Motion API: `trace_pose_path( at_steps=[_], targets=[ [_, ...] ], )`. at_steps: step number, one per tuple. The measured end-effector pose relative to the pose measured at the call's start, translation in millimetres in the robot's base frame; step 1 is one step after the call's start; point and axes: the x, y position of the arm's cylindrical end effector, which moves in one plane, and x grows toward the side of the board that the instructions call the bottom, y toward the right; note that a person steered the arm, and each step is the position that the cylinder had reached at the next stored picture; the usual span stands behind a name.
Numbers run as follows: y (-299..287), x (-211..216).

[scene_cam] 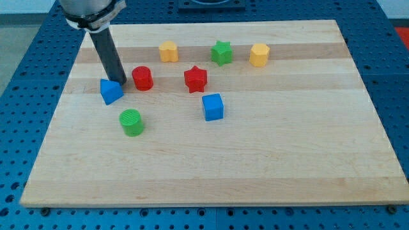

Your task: Drag the red circle into the left side of the red star

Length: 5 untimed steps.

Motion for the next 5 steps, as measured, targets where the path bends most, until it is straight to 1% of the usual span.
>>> trace_pose_path(
  at_steps=[2,4,5],
  targets=[
    [22,0],
    [80,0],
    [80,1]
  ],
)
